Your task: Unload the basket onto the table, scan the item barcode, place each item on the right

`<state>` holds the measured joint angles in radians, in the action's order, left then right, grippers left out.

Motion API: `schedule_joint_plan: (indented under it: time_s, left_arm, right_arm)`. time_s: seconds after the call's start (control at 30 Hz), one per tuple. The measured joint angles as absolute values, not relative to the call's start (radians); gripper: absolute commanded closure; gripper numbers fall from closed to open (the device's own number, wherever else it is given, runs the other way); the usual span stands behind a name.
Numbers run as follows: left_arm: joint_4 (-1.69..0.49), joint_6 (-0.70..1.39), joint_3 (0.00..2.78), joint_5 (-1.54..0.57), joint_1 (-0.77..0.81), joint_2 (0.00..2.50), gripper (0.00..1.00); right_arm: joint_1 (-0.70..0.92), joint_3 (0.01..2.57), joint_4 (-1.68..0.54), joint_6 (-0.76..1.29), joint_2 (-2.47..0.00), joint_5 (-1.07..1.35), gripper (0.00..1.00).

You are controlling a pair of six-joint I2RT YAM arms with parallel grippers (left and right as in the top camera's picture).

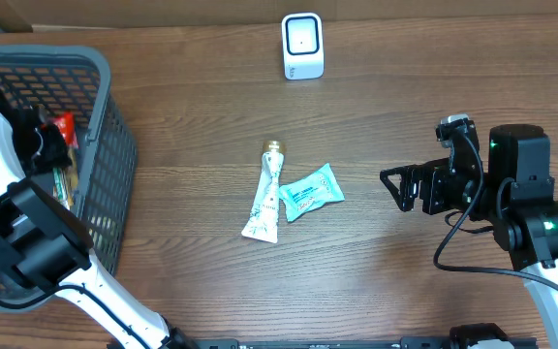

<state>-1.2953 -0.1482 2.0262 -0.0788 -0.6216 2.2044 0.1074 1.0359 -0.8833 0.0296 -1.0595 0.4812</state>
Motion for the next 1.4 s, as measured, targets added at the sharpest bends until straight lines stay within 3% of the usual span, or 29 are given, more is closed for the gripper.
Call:
schedule_joint_plan:
  time_s: [0.67, 0.93, 1.2, 1.4]
  left_arm:
    - [-1.670, -0.104, 2.640, -0.348, -0.617, 2.212, 0.96]
    - [-1.691, -0.104, 2.807, -0.429, -0.615, 2.198, 0.96]
    - [-1.691, -0.110, 2.840, -0.430, -0.582, 2.021, 0.96]
    - [-1.694, -0.098, 2.871, -0.449, -0.470, 1.839, 0.96]
  right_arm:
    - [0.107, 1.036, -0.883, 0.029, -1.060, 0.481, 0.00]
    - [0.107, 1.036, -0.883, 0.029, -1.060, 0.481, 0.00]
    - [0.107, 1.036, -0.883, 0.029, -1.060, 0.480, 0.00]
    - [0.107, 1.036, -0.883, 0.030, -1.060, 0.480, 0.00]
